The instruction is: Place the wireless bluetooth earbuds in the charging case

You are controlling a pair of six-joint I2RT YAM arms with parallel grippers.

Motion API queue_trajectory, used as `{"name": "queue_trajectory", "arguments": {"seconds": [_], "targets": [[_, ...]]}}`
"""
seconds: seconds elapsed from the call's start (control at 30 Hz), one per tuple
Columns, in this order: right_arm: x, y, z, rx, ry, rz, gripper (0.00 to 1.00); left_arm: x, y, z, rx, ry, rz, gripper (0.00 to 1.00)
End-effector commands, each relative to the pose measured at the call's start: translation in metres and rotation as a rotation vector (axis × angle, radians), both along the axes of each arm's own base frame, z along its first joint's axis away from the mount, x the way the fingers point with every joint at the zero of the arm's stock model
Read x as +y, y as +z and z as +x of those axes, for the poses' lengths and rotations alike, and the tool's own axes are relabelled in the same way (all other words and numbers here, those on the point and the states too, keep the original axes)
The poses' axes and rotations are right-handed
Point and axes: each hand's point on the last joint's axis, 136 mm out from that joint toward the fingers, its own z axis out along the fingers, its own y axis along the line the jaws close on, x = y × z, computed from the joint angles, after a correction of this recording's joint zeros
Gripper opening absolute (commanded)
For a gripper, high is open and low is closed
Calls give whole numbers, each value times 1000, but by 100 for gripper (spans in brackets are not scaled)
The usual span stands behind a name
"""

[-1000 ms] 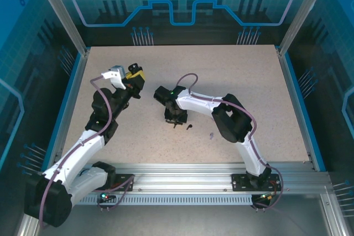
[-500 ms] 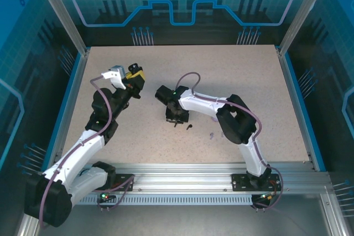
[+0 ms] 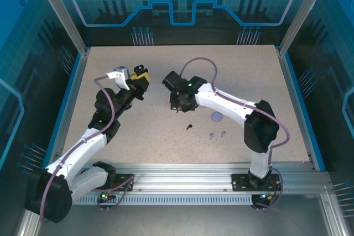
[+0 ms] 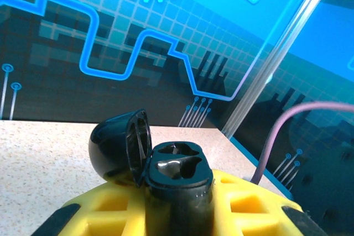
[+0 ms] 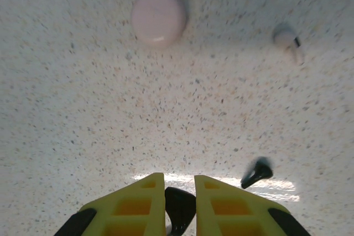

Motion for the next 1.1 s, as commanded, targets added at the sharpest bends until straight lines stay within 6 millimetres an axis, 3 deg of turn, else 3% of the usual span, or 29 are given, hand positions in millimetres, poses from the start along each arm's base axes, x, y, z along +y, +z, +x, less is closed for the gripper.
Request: {"name": "queue_trajectory", "arguments": {"seconds": [0.0, 0.3, 0.53, 0.7, 1.07], "targets": [[-20, 35, 13, -88, 12, 16, 17, -14, -1, -6, -73, -55, 35, 0], [-43, 108, 29, -230, 37, 109, 17, -49, -25, -14, -177, -157, 213, 0], [-50, 166, 36, -352, 71, 164, 17, -64, -29, -25, -255, -205, 288, 0], [-45, 204, 35, -429, 120, 217, 18, -73, -24, -33, -304, -230, 312, 0], [-15, 244, 14, -583, 298, 296, 18, -94, -6, -39, -377, -273, 329, 0]]}}
